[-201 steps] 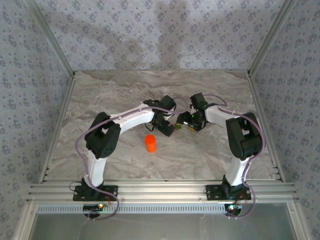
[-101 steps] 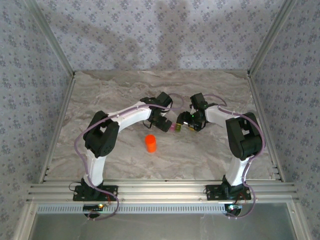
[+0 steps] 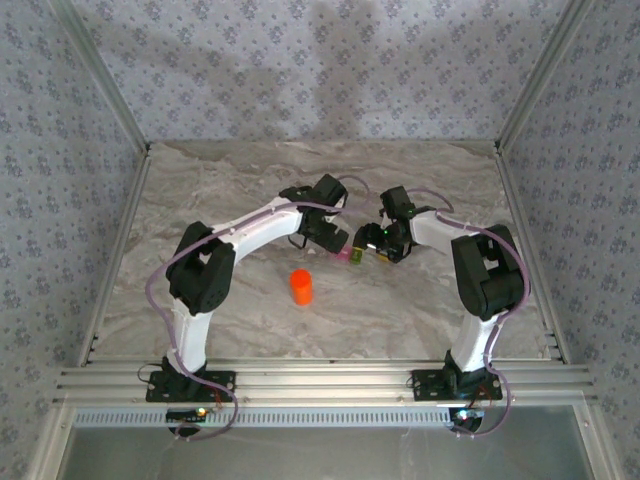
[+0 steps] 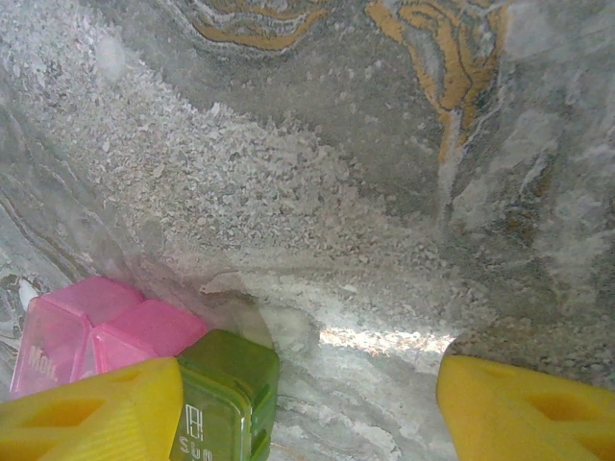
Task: Sort the pills into containers
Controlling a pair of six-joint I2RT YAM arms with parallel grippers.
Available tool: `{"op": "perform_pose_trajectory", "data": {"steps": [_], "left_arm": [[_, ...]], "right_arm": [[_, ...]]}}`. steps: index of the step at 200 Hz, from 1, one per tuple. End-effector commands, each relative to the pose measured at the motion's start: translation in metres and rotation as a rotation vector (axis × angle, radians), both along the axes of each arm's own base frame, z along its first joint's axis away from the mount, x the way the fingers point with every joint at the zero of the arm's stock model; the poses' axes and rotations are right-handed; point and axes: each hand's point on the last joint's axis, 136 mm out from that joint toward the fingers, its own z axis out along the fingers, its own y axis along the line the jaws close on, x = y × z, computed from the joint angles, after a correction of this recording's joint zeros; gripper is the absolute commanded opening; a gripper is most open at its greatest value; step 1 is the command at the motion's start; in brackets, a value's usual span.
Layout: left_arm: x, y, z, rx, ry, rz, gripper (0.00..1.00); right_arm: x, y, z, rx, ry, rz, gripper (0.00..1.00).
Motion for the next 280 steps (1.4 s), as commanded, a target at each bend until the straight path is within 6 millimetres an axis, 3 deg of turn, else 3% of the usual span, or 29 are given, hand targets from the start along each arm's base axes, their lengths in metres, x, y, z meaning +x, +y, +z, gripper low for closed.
{"op": "perform_pose_trajectory", "data": {"steps": [1, 58, 103, 160, 180, 225, 280], "left_arm": [[0.010, -0.001, 0.006, -0.011, -0.011, 0.026, 0.95], [0.015, 0.021, 0.022, -0.182, 0.073, 0.162, 0.96], [0.014, 0.023, 0.034, -0.250, 0.082, 0.168, 0.96], [0.010, 0.026, 0.033, -0.246, 0.088, 0.165, 0.96], [0.013, 0.025, 0.036, -0.247, 0.075, 0.168, 0.96], [0.019, 0.027, 0.043, -0.244, 0.055, 0.173, 0.96], [0.022, 0.028, 0.047, -0.247, 0.046, 0.174, 0.96]], "right_arm": [[-0.008, 0.008, -0.022, -0.006, 0.050, 0.017, 0.74], [-0.005, 0.009, -0.011, -0.033, -0.002, 0.068, 0.73], [-0.005, 0.005, 0.010, -0.069, -0.060, 0.095, 0.74], [-0.033, 0.013, 0.018, -0.074, -0.056, 0.154, 0.71], [-0.044, 0.021, 0.017, -0.048, -0.043, 0.175, 0.63], [-0.056, 0.031, 0.005, -0.031, -0.017, 0.194, 0.34], [-0.046, 0.034, -0.006, -0.032, 0.001, 0.185, 0.26]]}}
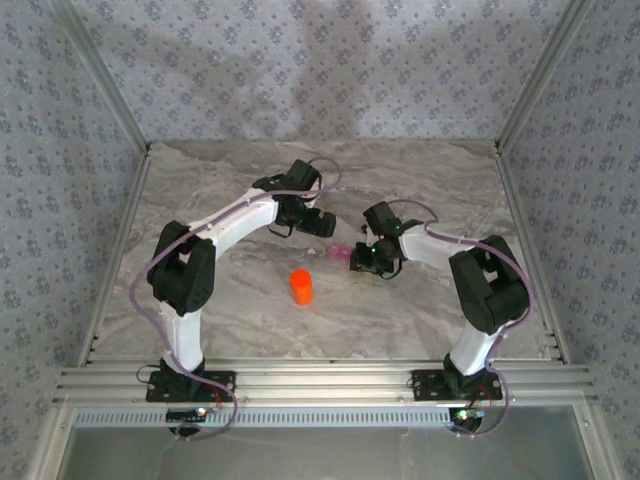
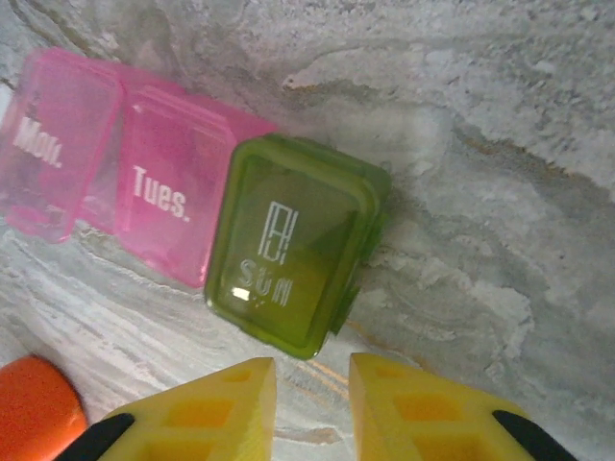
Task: Sort the pills into containers
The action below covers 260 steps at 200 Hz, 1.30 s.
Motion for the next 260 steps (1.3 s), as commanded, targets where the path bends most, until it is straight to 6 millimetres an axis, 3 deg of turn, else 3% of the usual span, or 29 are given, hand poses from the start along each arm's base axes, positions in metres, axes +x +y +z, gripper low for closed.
{"op": "perform_pose_trajectory", "data": {"steps": [1, 100, 146, 157, 182, 217, 260], "left_arm": [[0.008, 0.000, 0.030, -0.033, -0.052, 0.012, 0.96], [0.002, -0.001, 0.027, -0.023, -0.029, -0.024, 0.97], [-0.007, -0.007, 0.025, -0.003, -0.029, -0.093, 0.97], [-0.013, -0.011, 0.023, 0.012, -0.032, -0.121, 0.97], [-0.022, -0.018, 0.018, 0.044, -0.043, -0.160, 0.97], [-0.031, -0.020, 0.011, 0.063, -0.052, -0.164, 0.97], [-0.031, -0.015, 0.011, 0.065, -0.096, -0.129, 0.97]], "right_arm": [[0.007, 0.002, -0.003, 0.005, 0.012, -0.009, 0.26], [0.053, -0.008, -0.003, 0.000, -0.004, -0.066, 0.25], [0.060, -0.016, 0.013, 0.017, -0.039, -0.081, 0.26], [0.060, -0.019, 0.020, 0.019, -0.062, -0.095, 0.30], [0.069, -0.021, 0.029, 0.021, -0.096, -0.099, 0.52], [0.089, -0.013, 0.034, 0.013, -0.120, -0.083, 0.67], [0.091, -0.003, 0.020, -0.015, -0.092, -0.056, 0.70]]}}
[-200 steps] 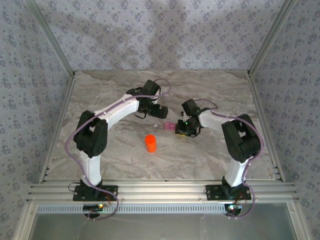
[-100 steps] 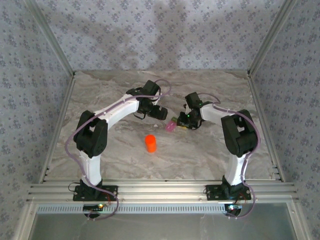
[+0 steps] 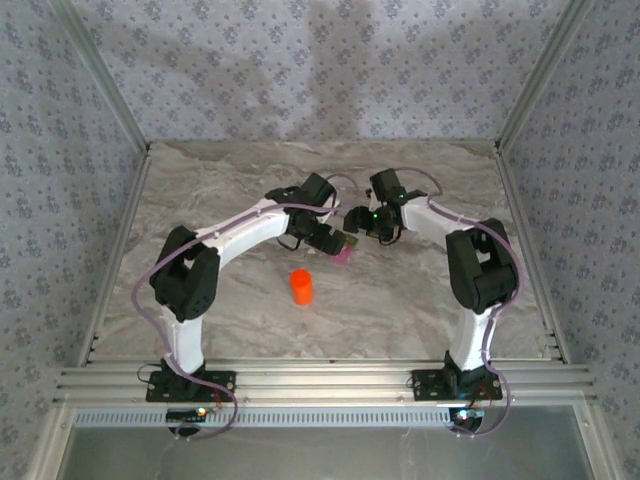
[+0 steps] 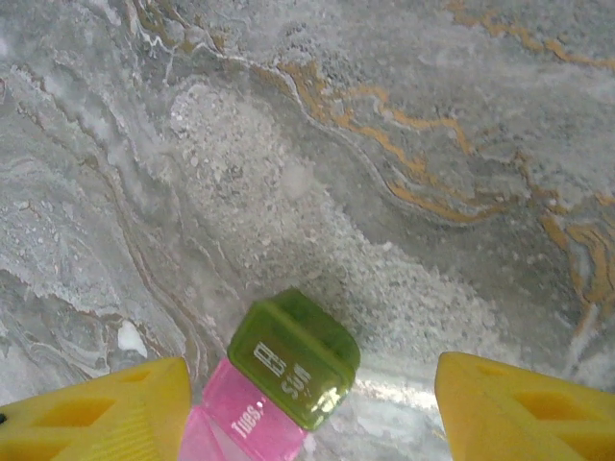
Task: Sort the pills into containers
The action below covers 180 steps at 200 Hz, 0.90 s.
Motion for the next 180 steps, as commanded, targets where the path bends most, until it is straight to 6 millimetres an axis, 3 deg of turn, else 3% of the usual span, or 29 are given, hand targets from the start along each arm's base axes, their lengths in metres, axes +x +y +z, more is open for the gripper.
{"op": "perform_pose_trajectory", "data": {"steps": [1, 50, 91, 180], "left_arm": [[0.005, 0.006, 0.019, -0.015, -0.076, 0.030, 0.97], [0.009, 0.013, 0.024, -0.019, -0.109, 0.068, 0.97], [0.009, 0.007, 0.026, -0.036, -0.100, 0.050, 0.97], [-0.013, -0.014, -0.003, -0.003, -0.048, -0.037, 0.97]], "right_arm": [[-0.004, 0.002, -0.015, -0.045, 0.042, 0.020, 0.70], [-0.011, 0.001, -0.042, -0.100, 0.096, 0.033, 0.69], [-0.017, -0.004, -0.054, -0.133, 0.122, 0.036, 0.69], [-0.024, -0.001, -0.063, -0.115, 0.149, 0.032, 0.68]]}}
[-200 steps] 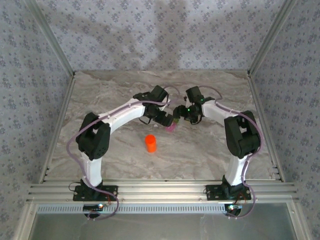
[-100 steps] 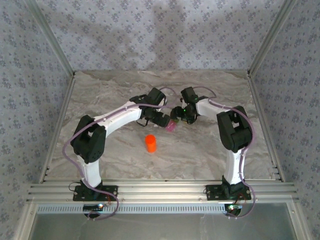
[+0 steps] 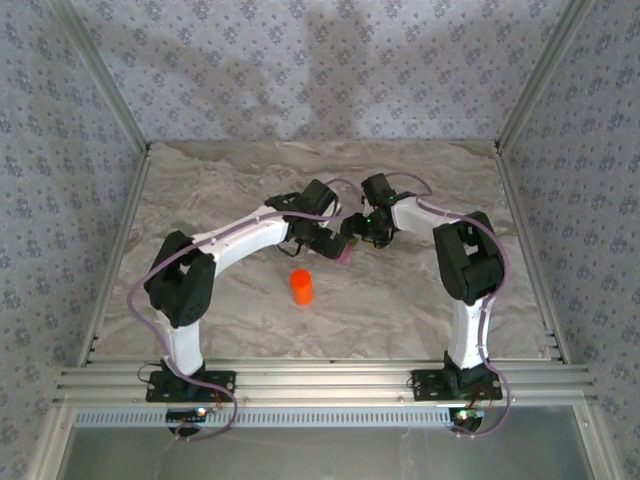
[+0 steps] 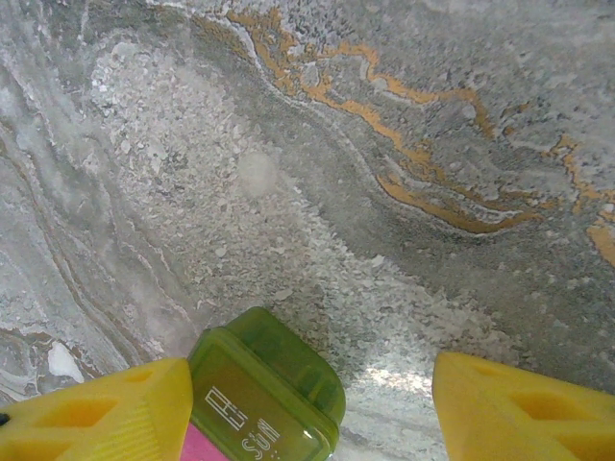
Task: Sort the pills into containers
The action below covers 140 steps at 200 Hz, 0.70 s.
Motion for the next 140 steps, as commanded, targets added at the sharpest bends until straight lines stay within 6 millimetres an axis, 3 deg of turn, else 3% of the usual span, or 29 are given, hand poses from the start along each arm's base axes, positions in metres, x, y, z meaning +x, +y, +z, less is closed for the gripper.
{"op": "perform_pose_trajectory", "data": {"steps": [1, 140], "left_arm": [[-0.004, -0.009, -0.006, -0.006, 0.010, -0.023, 0.97], [-0.009, -0.019, -0.044, 0.037, -0.015, -0.003, 0.97]], "right_arm": [[-0.021, -0.007, -0.033, -0.057, 0.094, 0.009, 0.68], [-0.022, -0.005, -0.034, -0.043, 0.101, 0.006, 0.68]]}}
